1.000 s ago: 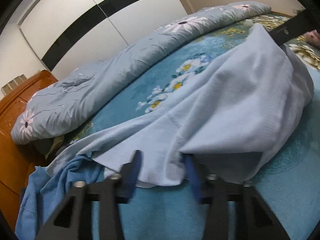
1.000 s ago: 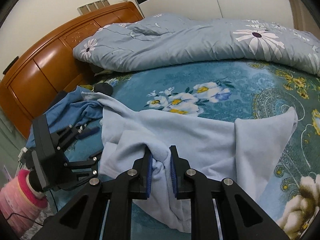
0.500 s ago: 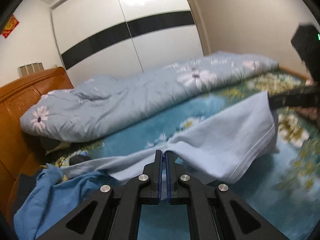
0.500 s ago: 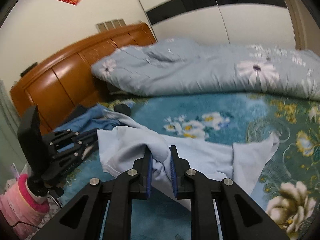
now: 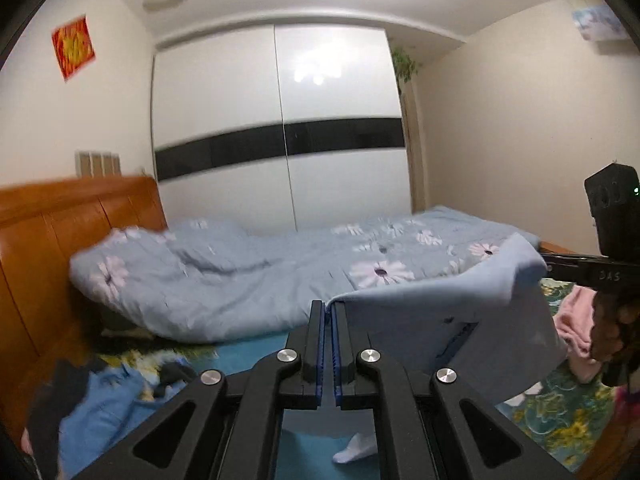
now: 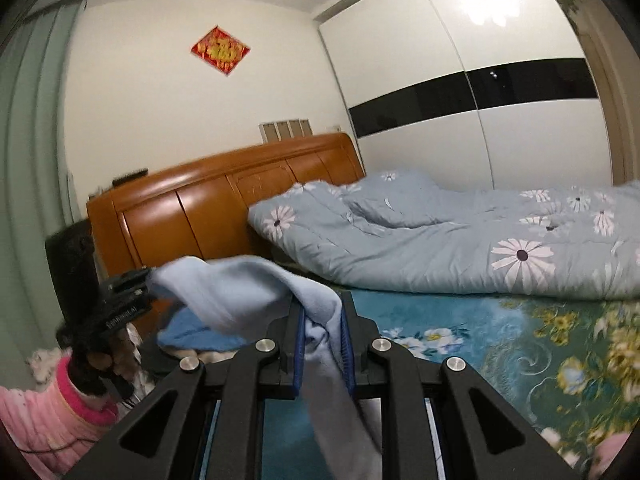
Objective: Fold clothes
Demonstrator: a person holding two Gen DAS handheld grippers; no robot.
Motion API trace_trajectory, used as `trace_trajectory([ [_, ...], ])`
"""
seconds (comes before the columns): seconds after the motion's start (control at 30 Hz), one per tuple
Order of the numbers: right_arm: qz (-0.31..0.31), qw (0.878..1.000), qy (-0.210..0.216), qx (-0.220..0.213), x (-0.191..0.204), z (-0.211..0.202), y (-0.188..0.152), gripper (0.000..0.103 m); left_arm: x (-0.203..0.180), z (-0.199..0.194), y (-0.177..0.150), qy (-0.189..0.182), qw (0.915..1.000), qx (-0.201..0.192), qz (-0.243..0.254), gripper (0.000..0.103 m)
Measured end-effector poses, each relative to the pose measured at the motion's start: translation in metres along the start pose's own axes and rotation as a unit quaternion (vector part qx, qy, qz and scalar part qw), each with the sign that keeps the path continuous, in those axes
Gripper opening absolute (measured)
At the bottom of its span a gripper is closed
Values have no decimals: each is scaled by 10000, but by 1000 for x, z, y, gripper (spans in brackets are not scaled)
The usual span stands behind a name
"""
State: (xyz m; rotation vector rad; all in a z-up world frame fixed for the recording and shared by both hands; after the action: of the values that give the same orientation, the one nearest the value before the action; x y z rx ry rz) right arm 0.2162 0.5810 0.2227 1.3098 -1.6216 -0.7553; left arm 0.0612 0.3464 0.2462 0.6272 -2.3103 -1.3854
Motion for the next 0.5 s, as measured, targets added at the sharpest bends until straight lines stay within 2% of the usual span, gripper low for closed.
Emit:
trace_trajectory([
  [0.03, 79, 9997, -37, 212, -7, 13, -4, 16, 1, 9, -6, 30, 9999, 144, -21, 4],
  [0.13, 365, 9947, -201, 935, -33, 63, -28, 16, 13, 68, -47, -59, 9942, 1018, -345, 4],
  [0.23, 764, 9821, -346, 1686, -65, 119, -68, 16, 22, 124, -98, -168, 9798, 1870, -693, 4],
  [0.33, 1053, 9664, -614, 2262, -91, 162, -108, 16, 16, 169, -142, -286, 9641, 2492, -870, 4],
  [0.4, 1066, 9560, -926, 2571, -107, 185, -129, 16, 10, 189, -159, -275, 9570, 2749, -882, 4],
  [0.5, 1081, 9484, -1150, 2749, -122, 200, -142, 17, 8, 219, -179, -326, 9457, 3054, -1064, 4],
])
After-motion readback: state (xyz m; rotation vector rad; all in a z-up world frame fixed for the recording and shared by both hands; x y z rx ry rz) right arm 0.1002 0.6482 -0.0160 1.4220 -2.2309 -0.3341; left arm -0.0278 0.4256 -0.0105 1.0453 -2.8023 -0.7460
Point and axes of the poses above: each gripper's, at about its wrist camera, not at the fingertips, and z roughly the way its jaws point, x to its left, y to its top, the point moved 6 cm from there along z, roughly the way its jaws point, and after that the axes turned 8 degrees about x, right-handed, at the moved point
